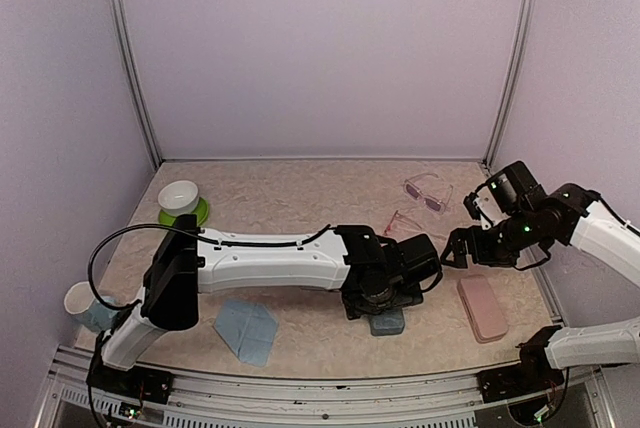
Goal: Organize the sunglasses
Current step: Pick up the sunglasses case from the center of the board, then pass from the left arm to the right
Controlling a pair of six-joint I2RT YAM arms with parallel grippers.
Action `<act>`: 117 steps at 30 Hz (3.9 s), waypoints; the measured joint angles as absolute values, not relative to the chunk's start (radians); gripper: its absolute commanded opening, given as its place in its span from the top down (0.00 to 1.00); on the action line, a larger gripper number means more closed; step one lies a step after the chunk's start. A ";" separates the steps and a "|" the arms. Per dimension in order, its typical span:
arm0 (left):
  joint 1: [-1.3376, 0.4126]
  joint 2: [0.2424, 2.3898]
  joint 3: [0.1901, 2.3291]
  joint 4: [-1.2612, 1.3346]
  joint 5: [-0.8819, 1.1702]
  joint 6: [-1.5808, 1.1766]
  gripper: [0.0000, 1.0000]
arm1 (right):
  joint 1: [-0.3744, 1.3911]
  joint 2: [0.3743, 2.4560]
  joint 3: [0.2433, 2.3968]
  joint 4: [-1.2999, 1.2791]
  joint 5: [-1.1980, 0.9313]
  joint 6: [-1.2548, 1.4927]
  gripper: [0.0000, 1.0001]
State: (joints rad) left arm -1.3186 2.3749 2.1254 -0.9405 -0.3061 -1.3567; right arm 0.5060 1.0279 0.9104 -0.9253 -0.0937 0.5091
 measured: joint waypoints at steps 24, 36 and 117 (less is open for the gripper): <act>-1.291 2.509 2.214 -0.909 -0.347 -1.285 0.19 | 0.506 1.037 0.907 -0.918 -0.096 0.487 0.00; -1.293 2.513 2.208 -0.898 -0.353 -1.267 0.48 | 0.505 1.037 0.900 -0.915 -0.099 0.487 0.00; -1.203 1.609 1.491 -0.083 0.200 -0.769 0.62 | 0.503 0.896 0.833 0.090 -0.989 0.884 0.00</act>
State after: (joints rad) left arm -1.2026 1.6089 1.4910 -0.0834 0.1997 -0.7689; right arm 0.5026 0.8959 0.8326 0.0898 -0.9890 0.8837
